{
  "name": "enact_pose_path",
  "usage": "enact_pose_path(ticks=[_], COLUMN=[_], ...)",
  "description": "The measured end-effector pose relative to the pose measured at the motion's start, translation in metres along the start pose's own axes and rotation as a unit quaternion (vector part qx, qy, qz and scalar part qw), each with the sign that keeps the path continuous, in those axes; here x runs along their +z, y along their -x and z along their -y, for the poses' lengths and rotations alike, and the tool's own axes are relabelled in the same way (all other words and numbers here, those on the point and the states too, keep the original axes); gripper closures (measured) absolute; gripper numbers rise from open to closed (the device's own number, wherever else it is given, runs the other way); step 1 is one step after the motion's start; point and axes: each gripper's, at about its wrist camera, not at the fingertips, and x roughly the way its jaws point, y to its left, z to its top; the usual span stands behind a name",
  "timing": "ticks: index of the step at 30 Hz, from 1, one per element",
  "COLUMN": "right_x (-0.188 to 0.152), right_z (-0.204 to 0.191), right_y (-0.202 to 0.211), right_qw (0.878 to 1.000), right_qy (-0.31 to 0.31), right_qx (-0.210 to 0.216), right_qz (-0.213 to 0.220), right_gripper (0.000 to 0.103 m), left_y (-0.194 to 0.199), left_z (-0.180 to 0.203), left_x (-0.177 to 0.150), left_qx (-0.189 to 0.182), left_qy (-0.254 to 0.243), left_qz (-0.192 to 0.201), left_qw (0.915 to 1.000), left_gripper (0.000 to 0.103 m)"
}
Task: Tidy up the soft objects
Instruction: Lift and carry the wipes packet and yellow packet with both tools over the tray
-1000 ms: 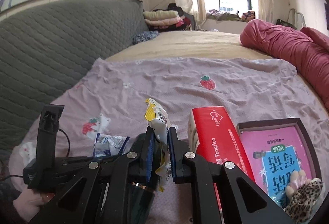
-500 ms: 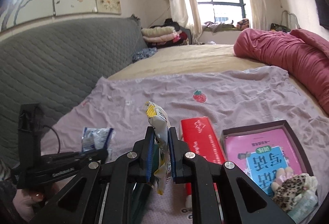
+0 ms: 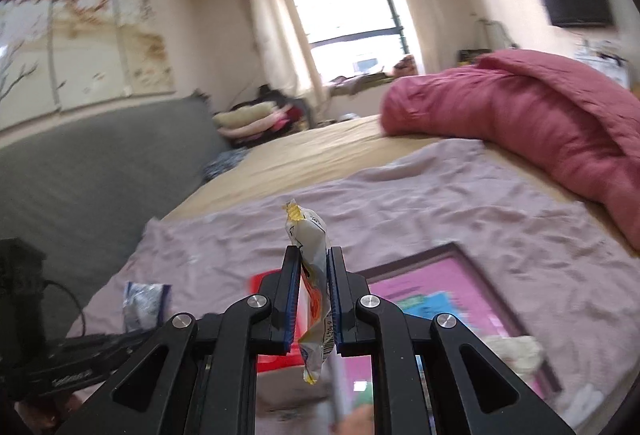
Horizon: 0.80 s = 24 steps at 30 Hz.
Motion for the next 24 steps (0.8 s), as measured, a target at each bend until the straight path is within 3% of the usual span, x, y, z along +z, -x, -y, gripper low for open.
enact_pose_path(ticks=[9, 19, 24], right_x=[-0.009, -0.03, -0.041], right_z=[0.084, 0.124, 0.119], right_y=[0.024, 0.019, 0.002], right_qw=[0.995, 0.99, 0.987], right_qy=[-0.028, -0.027, 0.02], right_qx=[-0.093, -0.14, -0.153], right_qz=[0.008, -0.017, -0.052], right_gripper=[0.089, 0.09, 0.089], left_y=[-0.072, -0.13, -0.144], left_z=[0.088, 0.122, 0.125], left_x=[-0.014, -0.032, -0.04], left_qx=[-0.036, -0.033, -0.033], left_qy=[-0.059, -0.083, -0.086], left_qz=[-0.069, -0.123, -0.141], left_qw=[0.9952, 0.9884, 0.9857], left_gripper=[0.096, 0.096, 0.096])
